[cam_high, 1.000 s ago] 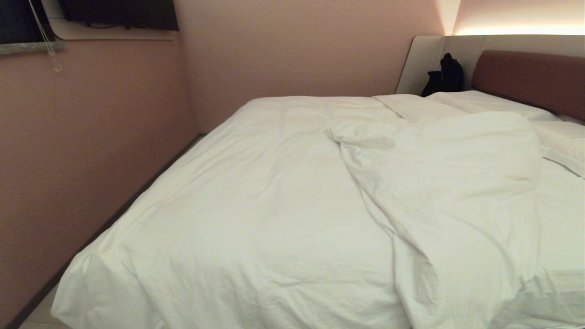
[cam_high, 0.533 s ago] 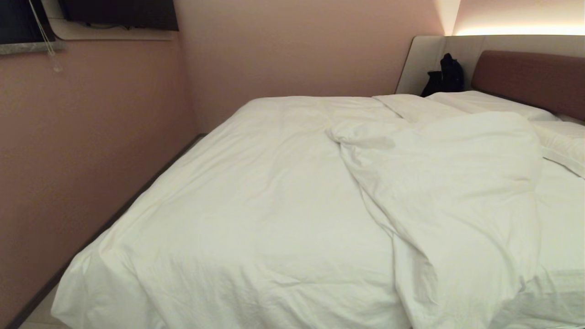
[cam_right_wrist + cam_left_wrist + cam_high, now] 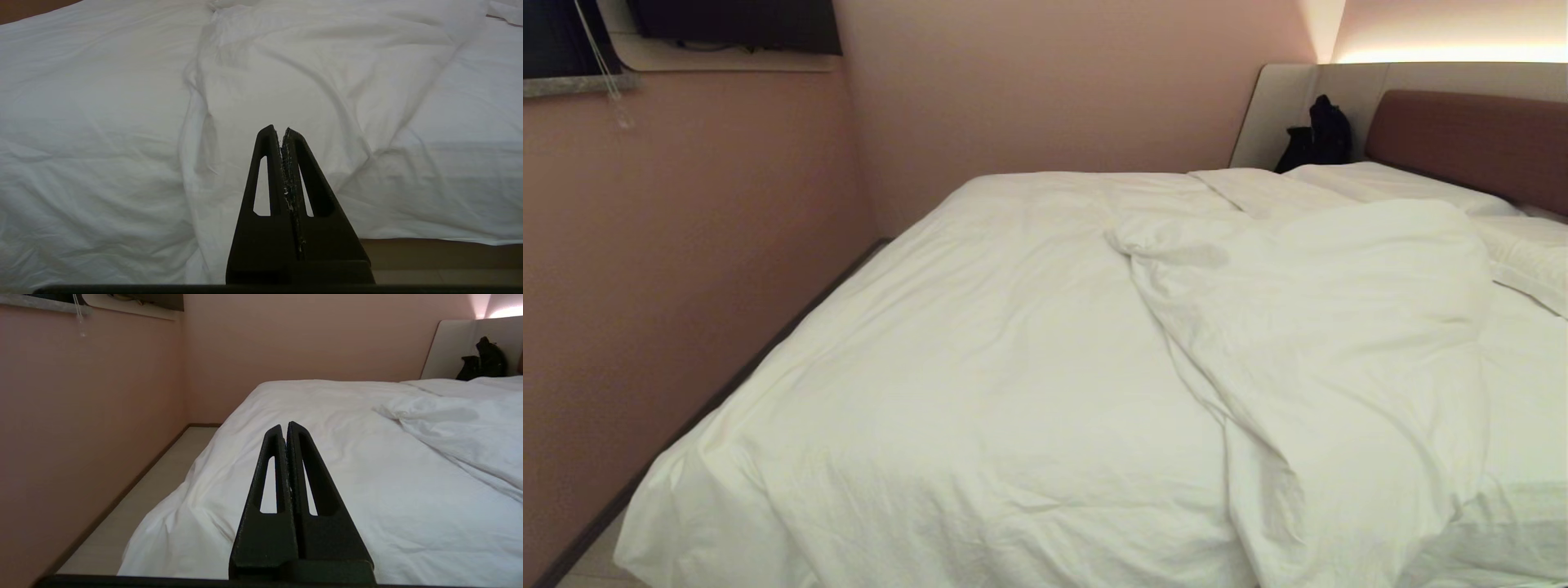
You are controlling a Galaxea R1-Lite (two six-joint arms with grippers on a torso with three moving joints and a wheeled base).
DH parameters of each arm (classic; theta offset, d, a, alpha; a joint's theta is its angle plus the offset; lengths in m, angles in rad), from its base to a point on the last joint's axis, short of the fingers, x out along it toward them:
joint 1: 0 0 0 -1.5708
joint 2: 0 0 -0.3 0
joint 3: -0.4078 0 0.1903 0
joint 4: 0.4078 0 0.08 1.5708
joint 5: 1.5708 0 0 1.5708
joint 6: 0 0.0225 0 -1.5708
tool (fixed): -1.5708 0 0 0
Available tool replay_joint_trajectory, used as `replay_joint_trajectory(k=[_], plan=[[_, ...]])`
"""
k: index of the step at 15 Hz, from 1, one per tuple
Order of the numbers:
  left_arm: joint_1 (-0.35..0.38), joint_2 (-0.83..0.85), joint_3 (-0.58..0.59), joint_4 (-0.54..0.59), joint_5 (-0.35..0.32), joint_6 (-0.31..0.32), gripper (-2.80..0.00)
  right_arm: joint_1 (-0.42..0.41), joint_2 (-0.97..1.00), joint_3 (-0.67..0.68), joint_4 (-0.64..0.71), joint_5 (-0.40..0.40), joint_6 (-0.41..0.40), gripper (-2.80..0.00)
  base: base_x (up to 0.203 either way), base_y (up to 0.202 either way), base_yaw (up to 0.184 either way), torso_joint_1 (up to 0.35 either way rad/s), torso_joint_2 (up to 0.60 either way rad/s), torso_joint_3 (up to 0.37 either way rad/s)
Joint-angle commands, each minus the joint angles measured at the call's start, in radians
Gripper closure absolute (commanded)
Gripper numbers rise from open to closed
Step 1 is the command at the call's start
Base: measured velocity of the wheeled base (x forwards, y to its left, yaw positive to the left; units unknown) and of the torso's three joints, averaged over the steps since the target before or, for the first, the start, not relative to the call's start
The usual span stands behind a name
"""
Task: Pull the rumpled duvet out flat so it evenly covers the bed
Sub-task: Hold the folded corner of the quilt
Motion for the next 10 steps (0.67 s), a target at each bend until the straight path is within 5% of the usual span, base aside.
replay_joint_trajectory(k=[1, 10], plan=[[0.000, -0.001, 0.066, -0.029, 0.001, 0.004, 0.00, 0.000, 0.001, 0.000, 0.000, 0.000, 0.000, 0.00, 0.000, 0.000, 0.000, 0.000, 0.00, 0.000], [0.000, -0.001, 0.315, -0.147, -0.002, 0.005, 0.00, 0.000, 0.001, 0.000, 0.000, 0.000, 0.000, 0.00, 0.000, 0.000, 0.000, 0.000, 0.00, 0.000]])
